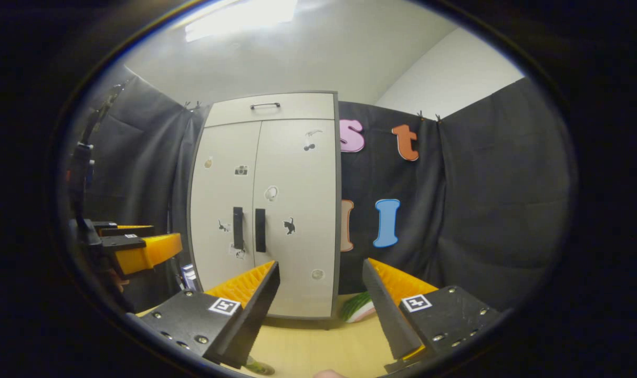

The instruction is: Grasp the bottle in the cabinet with the left hand and place it on the coaster, then close the right door with the right hand and the left door with the left hand.

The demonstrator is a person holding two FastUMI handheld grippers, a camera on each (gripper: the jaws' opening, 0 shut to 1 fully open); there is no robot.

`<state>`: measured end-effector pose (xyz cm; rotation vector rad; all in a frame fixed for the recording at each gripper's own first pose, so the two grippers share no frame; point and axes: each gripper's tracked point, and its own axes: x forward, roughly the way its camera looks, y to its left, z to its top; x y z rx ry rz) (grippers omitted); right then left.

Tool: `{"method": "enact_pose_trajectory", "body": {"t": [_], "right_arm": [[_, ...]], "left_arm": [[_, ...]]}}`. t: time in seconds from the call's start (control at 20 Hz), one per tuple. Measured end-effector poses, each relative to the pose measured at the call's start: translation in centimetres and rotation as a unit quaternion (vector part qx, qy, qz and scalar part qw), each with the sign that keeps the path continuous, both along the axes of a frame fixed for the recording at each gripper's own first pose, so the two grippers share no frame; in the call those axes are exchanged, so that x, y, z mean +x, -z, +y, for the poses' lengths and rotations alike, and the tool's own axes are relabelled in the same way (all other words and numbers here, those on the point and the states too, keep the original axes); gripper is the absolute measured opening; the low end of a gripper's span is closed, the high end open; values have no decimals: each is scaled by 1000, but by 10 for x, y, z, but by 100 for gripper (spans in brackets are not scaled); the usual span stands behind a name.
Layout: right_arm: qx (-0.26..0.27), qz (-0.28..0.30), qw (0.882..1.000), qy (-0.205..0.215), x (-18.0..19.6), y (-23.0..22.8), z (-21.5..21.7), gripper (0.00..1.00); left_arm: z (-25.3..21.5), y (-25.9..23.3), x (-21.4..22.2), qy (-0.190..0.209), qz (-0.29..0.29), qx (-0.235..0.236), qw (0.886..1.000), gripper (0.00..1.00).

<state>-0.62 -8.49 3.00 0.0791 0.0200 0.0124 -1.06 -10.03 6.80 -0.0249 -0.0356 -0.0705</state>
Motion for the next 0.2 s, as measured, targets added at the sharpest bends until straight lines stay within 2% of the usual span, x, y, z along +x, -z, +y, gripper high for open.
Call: {"method": "enact_pose_trajectory", "body": {"t": [0.2], "right_arm": [[-7,-4,1000,3,1,4,-2,96]], "left_arm": [[-2,-2,-3,-6,-9,12,1000,95]]}}
